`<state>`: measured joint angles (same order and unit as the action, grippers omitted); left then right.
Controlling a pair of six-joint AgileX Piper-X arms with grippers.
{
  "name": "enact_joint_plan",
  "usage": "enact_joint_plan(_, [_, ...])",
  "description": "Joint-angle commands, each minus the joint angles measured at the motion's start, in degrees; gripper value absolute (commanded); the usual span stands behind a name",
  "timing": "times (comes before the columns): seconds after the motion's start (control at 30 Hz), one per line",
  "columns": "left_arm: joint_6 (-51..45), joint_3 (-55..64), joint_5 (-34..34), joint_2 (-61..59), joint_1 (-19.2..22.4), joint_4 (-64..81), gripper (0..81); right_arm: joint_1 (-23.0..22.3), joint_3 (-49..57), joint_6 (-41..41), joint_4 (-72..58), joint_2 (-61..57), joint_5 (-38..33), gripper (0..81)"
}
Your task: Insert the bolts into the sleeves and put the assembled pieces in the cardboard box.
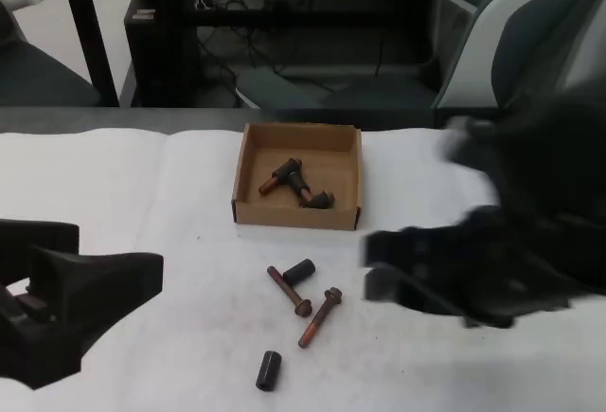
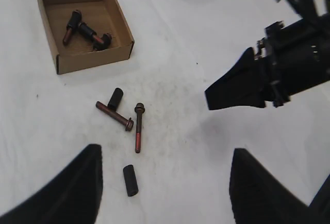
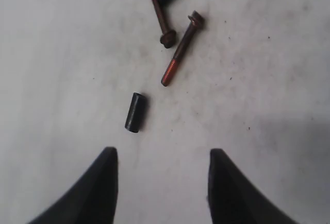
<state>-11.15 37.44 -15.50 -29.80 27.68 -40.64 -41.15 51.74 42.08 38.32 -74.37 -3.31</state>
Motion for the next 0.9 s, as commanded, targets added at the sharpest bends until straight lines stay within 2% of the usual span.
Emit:
enact_joint_plan(0.0, [0.55, 0.09, -0.37, -0.22, 0.28, 0.63, 70.0, 0.09, 6.26, 0.41, 5.3, -9.05, -0.44, 53.3])
enact_joint_plan(0.13, [1.34, 0.09, -0.37, -0.22, 0.28, 0.79, 70.0, 0.09, 14.33, 1.41, 8.49, -19.31, -0.44, 53.3])
enact_joint_plan(0.43, [1.34, 0.2, -3.02, -0.22, 0.28, 1.12, 70.0, 0.21, 24.97, 13.94, 8.62, -32.16, 1.01, 53.3])
enact_joint_plan(0.6, [1.34, 0.2, -3.02, -0.22, 0.28, 1.12, 70.0, 0.21, 27.91, 18.2, 8.68, -35.91, 1.98, 53.3])
enact_joint_plan(0.77, [1.34, 0.2, -3.02, -0.22, 0.28, 1.12, 70.0, 0.35, 28.27, 18.54, 11.03, -36.21, 7.39, 53.3])
enact_joint_plan(0.87, [1.34, 0.2, -3.02, -0.22, 0.28, 1.12, 70.0, 1.12, 28.26, 19.16, 12.59, -36.21, 7.44, 53.3])
